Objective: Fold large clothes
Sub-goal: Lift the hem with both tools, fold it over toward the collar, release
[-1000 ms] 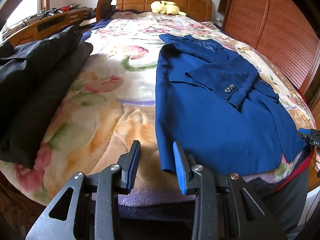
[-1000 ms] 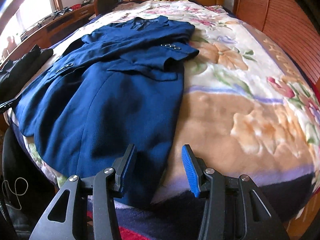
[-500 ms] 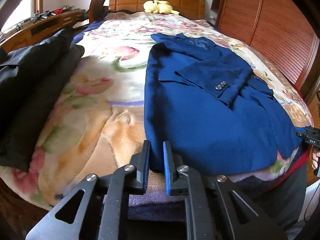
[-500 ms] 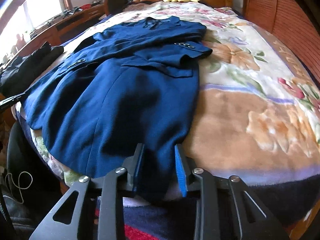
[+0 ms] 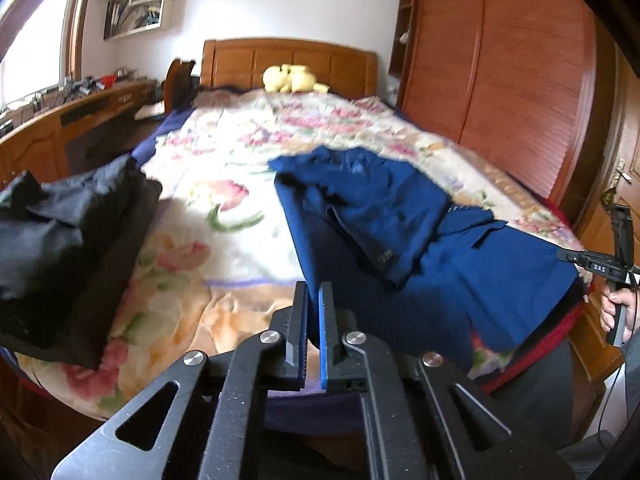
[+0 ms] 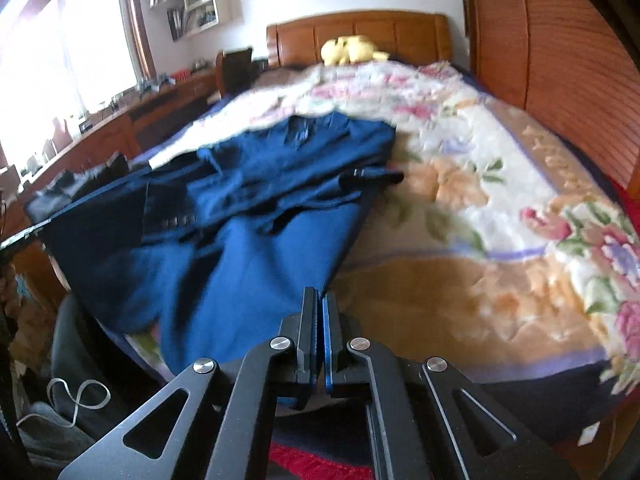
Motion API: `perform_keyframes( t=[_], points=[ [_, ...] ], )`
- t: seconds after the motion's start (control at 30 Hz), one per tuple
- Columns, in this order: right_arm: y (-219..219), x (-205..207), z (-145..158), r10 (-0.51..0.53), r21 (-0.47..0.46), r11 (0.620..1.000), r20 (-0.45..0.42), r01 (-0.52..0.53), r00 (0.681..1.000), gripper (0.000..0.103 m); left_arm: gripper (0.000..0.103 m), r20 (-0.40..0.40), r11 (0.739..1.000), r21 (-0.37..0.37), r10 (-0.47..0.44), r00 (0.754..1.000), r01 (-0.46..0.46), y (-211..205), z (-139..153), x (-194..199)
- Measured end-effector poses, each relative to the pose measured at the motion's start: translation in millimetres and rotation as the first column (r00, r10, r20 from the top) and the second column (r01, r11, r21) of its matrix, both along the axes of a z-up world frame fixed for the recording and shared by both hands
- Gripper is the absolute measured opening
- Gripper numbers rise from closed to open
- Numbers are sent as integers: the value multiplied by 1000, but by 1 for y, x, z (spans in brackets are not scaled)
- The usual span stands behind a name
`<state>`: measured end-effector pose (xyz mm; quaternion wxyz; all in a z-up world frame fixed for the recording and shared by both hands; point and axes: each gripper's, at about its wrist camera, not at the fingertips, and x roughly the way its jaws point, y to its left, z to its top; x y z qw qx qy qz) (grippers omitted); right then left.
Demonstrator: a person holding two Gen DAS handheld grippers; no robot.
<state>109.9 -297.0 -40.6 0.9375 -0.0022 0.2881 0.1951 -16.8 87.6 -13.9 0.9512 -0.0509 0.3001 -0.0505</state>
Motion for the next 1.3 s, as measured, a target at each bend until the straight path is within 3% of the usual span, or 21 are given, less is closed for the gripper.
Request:
perform_keyframes(
  t=[0.37, 0.53, 0.77, 0.97, 1.2, 1.3],
  points=[
    [-20, -81, 66, 29, 51, 998, 194, -40, 981, 2, 4, 188, 998, -1, -59, 980, 60, -11, 82, -41],
    [-19, -115, 101, 47, 32, 998, 293, -59, 955, 2, 4, 275, 995, 38, -99, 956, 93, -23, 123, -42],
    [-33, -155, 135, 36, 13, 999, 397, -44, 917, 2, 4, 353, 997, 69, -68, 933, 47, -12, 159, -25],
    [-29, -123, 131, -1, -34, 999, 368, 15, 930, 2, 4, 297, 997, 83, -35, 954, 11, -4, 149, 30],
    [-7, -8, 104, -42, -80, 995, 259, 65, 965, 2, 4, 185, 993, 118, 1, 983, -23, 0, 119, 130],
    [8, 38, 107, -59, -67, 995, 242, 77, 968, 2, 4, 135, 990, 126, 49, 990, -66, 3, 110, 175]
  ],
)
